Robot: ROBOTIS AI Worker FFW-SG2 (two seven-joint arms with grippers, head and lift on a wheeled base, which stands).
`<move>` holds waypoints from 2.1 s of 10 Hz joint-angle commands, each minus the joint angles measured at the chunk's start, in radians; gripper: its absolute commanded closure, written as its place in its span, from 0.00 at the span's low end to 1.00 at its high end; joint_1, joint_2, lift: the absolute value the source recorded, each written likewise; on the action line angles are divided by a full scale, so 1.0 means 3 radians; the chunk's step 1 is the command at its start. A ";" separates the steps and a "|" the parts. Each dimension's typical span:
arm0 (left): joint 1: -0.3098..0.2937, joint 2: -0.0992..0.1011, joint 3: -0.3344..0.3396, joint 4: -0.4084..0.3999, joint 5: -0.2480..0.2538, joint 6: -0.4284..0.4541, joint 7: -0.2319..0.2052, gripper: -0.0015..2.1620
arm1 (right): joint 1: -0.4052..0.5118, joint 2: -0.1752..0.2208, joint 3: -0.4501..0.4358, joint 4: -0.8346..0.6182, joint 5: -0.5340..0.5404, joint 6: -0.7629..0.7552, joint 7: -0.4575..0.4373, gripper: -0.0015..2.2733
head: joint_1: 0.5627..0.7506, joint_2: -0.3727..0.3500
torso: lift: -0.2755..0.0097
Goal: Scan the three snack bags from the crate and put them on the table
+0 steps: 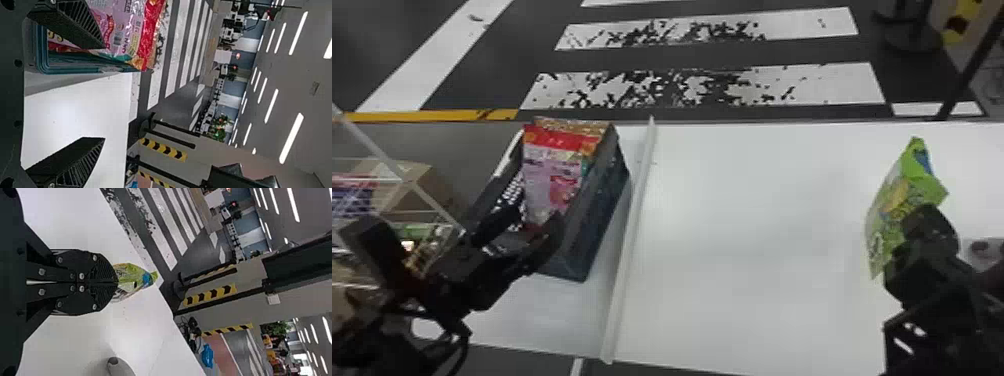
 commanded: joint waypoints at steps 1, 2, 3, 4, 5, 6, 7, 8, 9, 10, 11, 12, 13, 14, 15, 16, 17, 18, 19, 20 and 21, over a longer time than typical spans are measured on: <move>0.0000 0.0000 0.0000 0.0000 -0.0027 0.0000 0.0000 0.02 | 0.0009 0.0036 -0.0081 -0.0146 -0.0322 -0.0102 0.0016 0.99 | 0.70 0.72 | 0.64; 0.0000 0.0000 0.0000 -0.0005 -0.0053 0.0000 0.0000 0.02 | 0.0019 0.0092 -0.0270 -0.0238 -0.0818 -0.0072 0.0057 0.99 | 0.70 0.72 | 0.64; -0.0005 0.0005 0.0000 -0.0010 -0.0063 -0.0010 0.0005 0.02 | 0.0030 0.0138 -0.0464 -0.0268 -0.1278 0.0010 0.0124 0.99 | 0.70 0.71 | 0.64; 0.0000 0.0010 0.0000 -0.0015 -0.0073 -0.0010 0.0005 0.02 | 0.0045 0.0169 -0.0582 -0.0289 -0.1513 0.0031 0.0160 0.99 | 0.70 0.71 | 0.64; 0.0000 0.0010 -0.0010 -0.0015 -0.0114 -0.0020 0.0005 0.02 | 0.0050 0.0174 -0.0582 -0.0309 -0.1539 0.0031 0.0165 0.99 | 0.70 0.70 | 0.64; -0.0005 0.0010 -0.0046 -0.0015 -0.0145 -0.0020 0.0010 0.02 | 0.0060 0.0174 -0.0597 -0.0314 -0.1626 0.0031 0.0160 0.99 | 0.70 0.70 | 0.64; -0.0005 0.0005 -0.0066 -0.0020 -0.0150 -0.0020 0.0005 0.02 | 0.0091 0.0174 -0.0618 -0.0309 -0.1626 0.0041 0.0098 0.99 | 0.70 0.69 | 0.64; -0.0005 0.0005 -0.0082 -0.0020 -0.0150 -0.0020 0.0005 0.02 | 0.0152 0.0174 -0.0618 -0.0258 -0.1595 -0.0010 0.0011 0.99 | 0.70 0.68 | 0.64; -0.0005 0.0005 -0.0087 -0.0020 -0.0150 -0.0020 0.0000 0.02 | 0.0198 0.0174 -0.0607 -0.0146 -0.1559 -0.0113 -0.0035 0.99 | 0.70 0.67 | 0.64; -0.0005 0.0005 -0.0097 -0.0015 -0.0150 -0.0020 0.0000 0.02 | 0.0255 0.0174 -0.0592 -0.0069 -0.1559 -0.0123 -0.0055 0.99 | 0.70 0.66 | 0.64; -0.0010 0.0005 -0.0123 -0.0005 -0.0150 -0.0061 0.0005 0.02 | 0.0311 0.0174 -0.0561 -0.0028 -0.1554 -0.0133 -0.0081 0.98 | 0.70 0.64 | 0.64; -0.0005 0.0005 -0.0128 -0.0005 -0.0150 -0.0071 0.0005 0.02 | 0.0342 0.0174 -0.0515 0.0008 -0.1513 -0.0133 -0.0111 0.92 | 0.70 0.64 | 0.64; -0.0015 0.0005 -0.0158 -0.0005 -0.0150 -0.0112 0.0010 0.02 | 0.0367 0.0174 -0.0479 0.0059 -0.1477 -0.0133 -0.0178 0.81 | 0.70 0.64 | 0.64; -0.0015 0.0000 -0.0184 -0.0010 -0.0150 -0.0123 0.0005 0.02 | 0.0383 0.0174 -0.0464 0.0130 -0.1447 -0.0143 -0.0214 0.65 | 0.70 0.65 | 0.64; -0.0015 -0.0005 -0.0210 -0.0020 -0.0150 -0.0143 0.0000 0.02 | 0.0383 0.0174 -0.0474 0.0258 -0.1452 -0.0143 -0.0214 0.21 | 0.70 0.64 | 0.64; -0.0015 -0.0015 -0.0235 -0.0030 -0.0150 -0.0153 0.0000 0.02 | 0.0383 0.0174 -0.0515 0.0366 -0.1462 -0.0123 -0.0198 0.00 | 0.70 0.64 | 0.64; -0.0015 -0.0020 -0.0266 -0.0066 -0.0150 -0.0153 0.0010 0.02 | 0.0398 0.0169 -0.0551 0.0371 -0.1462 0.0051 -0.0198 0.00 | 0.70 0.62 | 0.64; -0.0005 -0.0046 -0.0312 -0.0133 -0.0206 -0.0143 0.0031 0.02 | 0.0413 0.0169 -0.0577 0.0340 -0.1457 0.0031 -0.0203 0.02 | 0.70 0.61 | 0.64; 0.0010 -0.0077 -0.0337 -0.0199 -0.0216 -0.0143 0.0036 0.02 | 0.0418 0.0164 -0.0633 0.0268 -0.1411 0.0123 -0.0198 0.02 | 0.70 0.60 | 0.64; 0.0015 -0.0102 -0.0363 -0.0250 -0.0211 -0.0123 0.0051 0.02 | 0.0383 0.0153 -0.0638 0.0202 -0.1160 0.0378 -0.0152 0.03 | 0.70 0.57 | 0.64; 0.0036 -0.0158 -0.0394 -0.0317 -0.0216 -0.0112 0.0087 0.02 | 0.0280 0.0143 -0.0577 0.0171 -0.0736 0.0675 0.0022 0.03 | 0.70 0.55 | 0.64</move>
